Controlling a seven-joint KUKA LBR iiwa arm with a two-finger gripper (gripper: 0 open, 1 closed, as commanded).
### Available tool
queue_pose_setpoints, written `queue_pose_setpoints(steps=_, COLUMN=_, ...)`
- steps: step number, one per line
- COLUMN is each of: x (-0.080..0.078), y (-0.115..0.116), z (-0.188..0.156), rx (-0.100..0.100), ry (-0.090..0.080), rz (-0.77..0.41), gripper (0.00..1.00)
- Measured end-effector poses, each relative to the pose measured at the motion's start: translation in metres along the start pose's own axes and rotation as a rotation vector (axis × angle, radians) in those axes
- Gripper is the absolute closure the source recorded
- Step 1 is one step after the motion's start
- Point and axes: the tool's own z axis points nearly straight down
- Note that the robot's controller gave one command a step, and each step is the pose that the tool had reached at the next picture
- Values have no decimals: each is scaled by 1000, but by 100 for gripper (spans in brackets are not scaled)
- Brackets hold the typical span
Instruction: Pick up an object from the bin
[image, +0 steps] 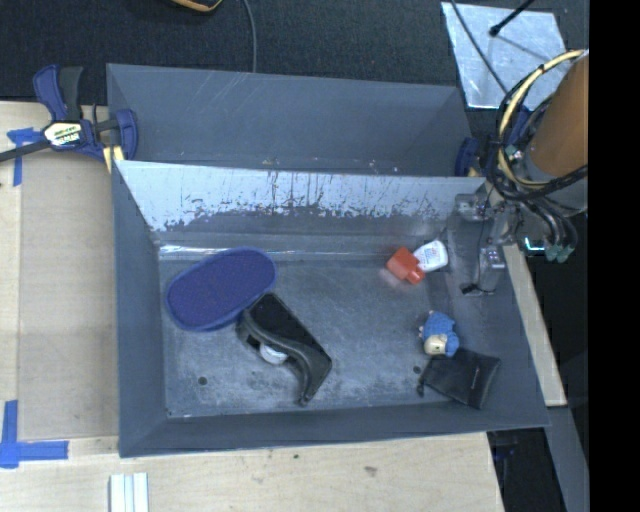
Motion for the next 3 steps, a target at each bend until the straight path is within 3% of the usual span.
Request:
queue_pose_setpoints(steps=1, x=-9, y=7, z=103, rx=-1, ry=-2, rz=-297, gripper=0)
queue_pose_setpoints(steps=2, x=54, y=3, z=141, rx=-9, ry=-28, rz=-771, gripper=0)
queue_pose_setpoints(steps=3, x=57, y=-7, z=143, rx=4, ry=-18, rz=-773, gripper=100)
